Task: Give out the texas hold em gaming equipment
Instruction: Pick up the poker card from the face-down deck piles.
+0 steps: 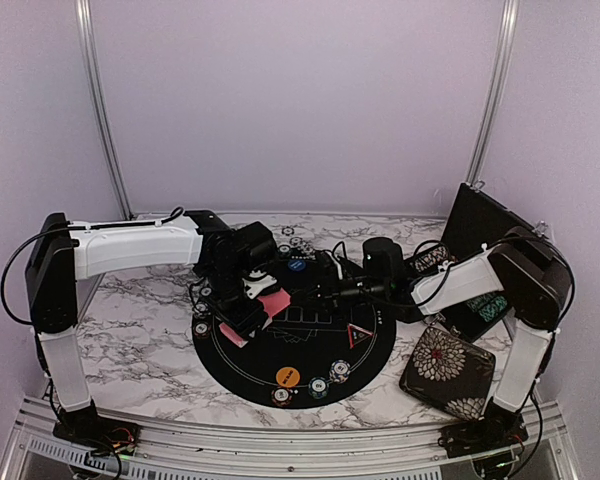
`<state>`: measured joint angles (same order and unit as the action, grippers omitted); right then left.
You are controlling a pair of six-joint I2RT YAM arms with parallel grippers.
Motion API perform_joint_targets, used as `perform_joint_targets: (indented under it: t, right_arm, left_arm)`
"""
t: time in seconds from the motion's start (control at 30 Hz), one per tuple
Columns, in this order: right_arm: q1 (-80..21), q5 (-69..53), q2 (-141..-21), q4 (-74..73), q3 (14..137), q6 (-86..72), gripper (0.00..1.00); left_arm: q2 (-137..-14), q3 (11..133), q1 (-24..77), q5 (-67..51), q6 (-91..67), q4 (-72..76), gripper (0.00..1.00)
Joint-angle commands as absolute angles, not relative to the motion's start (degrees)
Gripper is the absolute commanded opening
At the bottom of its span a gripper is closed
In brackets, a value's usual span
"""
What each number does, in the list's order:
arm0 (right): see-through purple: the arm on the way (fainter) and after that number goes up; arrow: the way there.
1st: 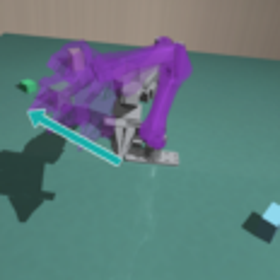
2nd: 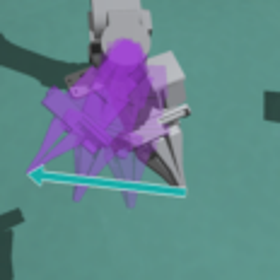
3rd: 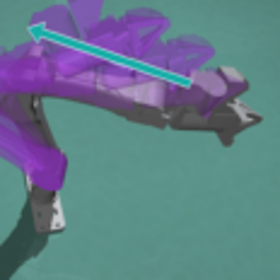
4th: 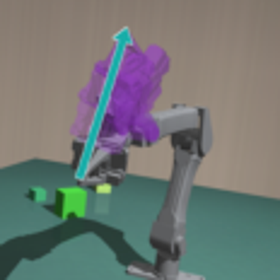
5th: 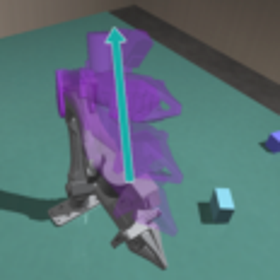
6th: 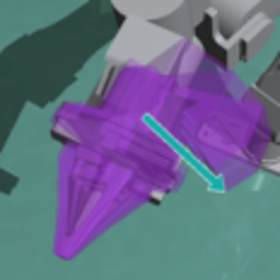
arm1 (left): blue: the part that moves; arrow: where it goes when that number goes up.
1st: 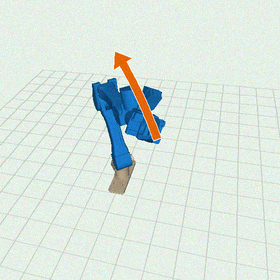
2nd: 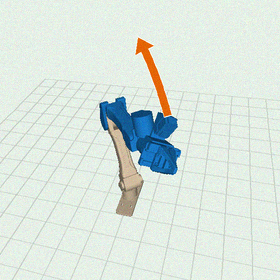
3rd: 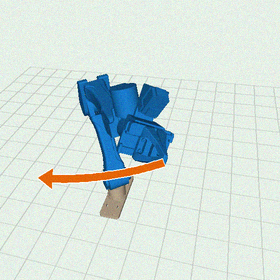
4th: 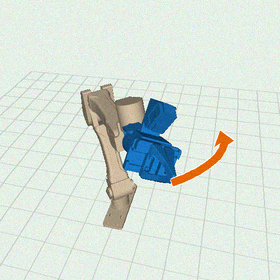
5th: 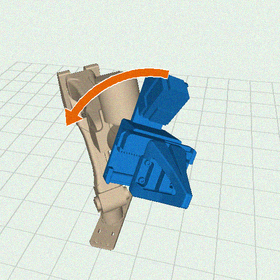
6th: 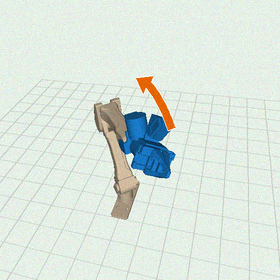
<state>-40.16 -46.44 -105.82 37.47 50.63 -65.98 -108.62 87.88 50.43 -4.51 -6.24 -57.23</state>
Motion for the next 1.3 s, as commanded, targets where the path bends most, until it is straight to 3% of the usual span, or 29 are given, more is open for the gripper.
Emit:
perform_joint_targets:
  t: [0.0, 0.63, 1.27]
  right_arm:
    - [-40.85, -47.36, -104.93, 37.91, 52.25, -65.12, 0.00]
    - [-42.45, -46.94, -107.31, 36.63, 53.53, -64.49, 0.00]
    - [-42.56, -46.85, -108.18, 35.61, 54.66, -63.91, 0.21]
  left_arm:
    - [-105.82, 87.88, 50.02, -4.76, -6.14, -57.33, 0.49]
    - [-105.56, 88.41, 50.01, -5.01, -5.41, -57.22, 0.48]
    - [-105.15, 88.51, 50.01, -5.38, -5.18, -57.22, 0.47]
